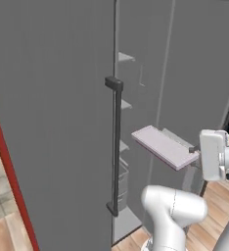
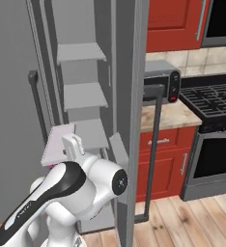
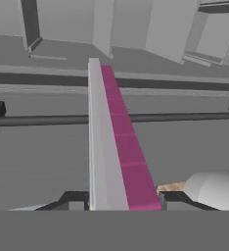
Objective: The ice cube tray has been filled with water. Take the tray and place it in the freezer to make ice. Close the freezer door after placing the tray.
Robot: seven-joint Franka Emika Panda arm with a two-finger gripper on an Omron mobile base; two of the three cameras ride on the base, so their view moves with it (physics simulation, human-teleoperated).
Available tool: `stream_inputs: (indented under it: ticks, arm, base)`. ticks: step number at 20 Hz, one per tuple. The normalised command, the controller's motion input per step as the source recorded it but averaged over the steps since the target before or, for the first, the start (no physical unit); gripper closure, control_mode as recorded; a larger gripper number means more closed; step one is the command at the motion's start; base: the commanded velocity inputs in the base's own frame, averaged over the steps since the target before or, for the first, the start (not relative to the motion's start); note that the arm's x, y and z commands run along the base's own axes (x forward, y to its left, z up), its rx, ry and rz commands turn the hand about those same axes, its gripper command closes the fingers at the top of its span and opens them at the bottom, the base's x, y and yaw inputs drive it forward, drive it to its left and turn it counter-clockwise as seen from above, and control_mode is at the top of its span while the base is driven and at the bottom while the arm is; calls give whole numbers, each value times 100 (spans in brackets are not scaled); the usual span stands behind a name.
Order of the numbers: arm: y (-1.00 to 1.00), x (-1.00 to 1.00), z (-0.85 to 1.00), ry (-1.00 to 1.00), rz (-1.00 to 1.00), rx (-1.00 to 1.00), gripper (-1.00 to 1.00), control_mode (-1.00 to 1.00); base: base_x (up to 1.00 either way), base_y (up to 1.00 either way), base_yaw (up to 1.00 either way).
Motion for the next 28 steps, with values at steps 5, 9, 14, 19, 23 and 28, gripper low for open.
stream_inputs:
  ticks: [5,9,14,19,23,28]
  arm:
    - [0,0,0,0,0,0,100,100]
    - [0,0,0,0,0,0,100,100]
    - [0,0,0,0,0,0,100,100]
    - [0,0,0,0,0,0,100,100]
    - [0,0,0,0,0,0,100,100]
    - [0,0,0,0,0,0,100,100]
  base:
    - [38,11,-12]
    - [38,5,-10]
    - [34,1,-10]
    - [30,0,-8]
    - [30,0,-7]
    - [34,0,-5]
